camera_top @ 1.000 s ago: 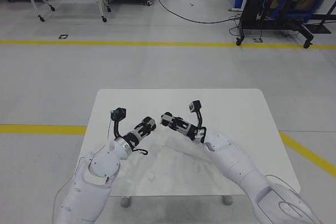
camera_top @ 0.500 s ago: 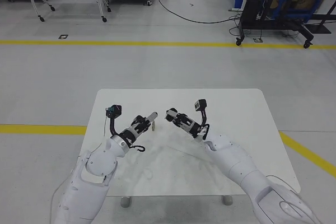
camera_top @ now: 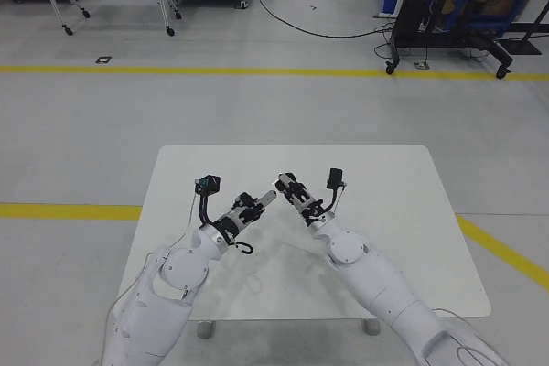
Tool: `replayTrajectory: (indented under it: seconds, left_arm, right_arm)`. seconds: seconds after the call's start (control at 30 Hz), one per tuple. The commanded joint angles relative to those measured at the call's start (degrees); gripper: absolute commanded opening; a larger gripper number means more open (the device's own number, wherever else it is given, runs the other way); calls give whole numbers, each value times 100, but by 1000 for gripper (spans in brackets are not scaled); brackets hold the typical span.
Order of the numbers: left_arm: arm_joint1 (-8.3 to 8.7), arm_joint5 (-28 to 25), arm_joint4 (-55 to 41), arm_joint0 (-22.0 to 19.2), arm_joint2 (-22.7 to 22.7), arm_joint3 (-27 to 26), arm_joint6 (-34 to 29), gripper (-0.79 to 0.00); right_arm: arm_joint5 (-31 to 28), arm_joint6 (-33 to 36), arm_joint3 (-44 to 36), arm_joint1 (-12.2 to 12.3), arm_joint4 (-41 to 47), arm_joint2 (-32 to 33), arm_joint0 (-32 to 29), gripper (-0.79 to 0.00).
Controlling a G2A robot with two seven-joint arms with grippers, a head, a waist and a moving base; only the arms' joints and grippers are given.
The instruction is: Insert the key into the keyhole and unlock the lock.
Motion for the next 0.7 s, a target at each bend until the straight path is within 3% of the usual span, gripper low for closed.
replayTrajectory:
  seconds: [0.0,0.33,0.67]
  left_arm:
    - [-7,5,-8,-10,41,12,7,-443]
    - [-17,136,1,-54,40,47,107,-508]
    - [-18,143,-199,-19,-3,50,43,-526]
  right_arm:
    - [142,67,-276,35,-73,86,-130,-785]
    - [391,423,-1023,165,-329,510,-604,-785]
    - [481,1417,-1100,227,-99,751,-707,-785]
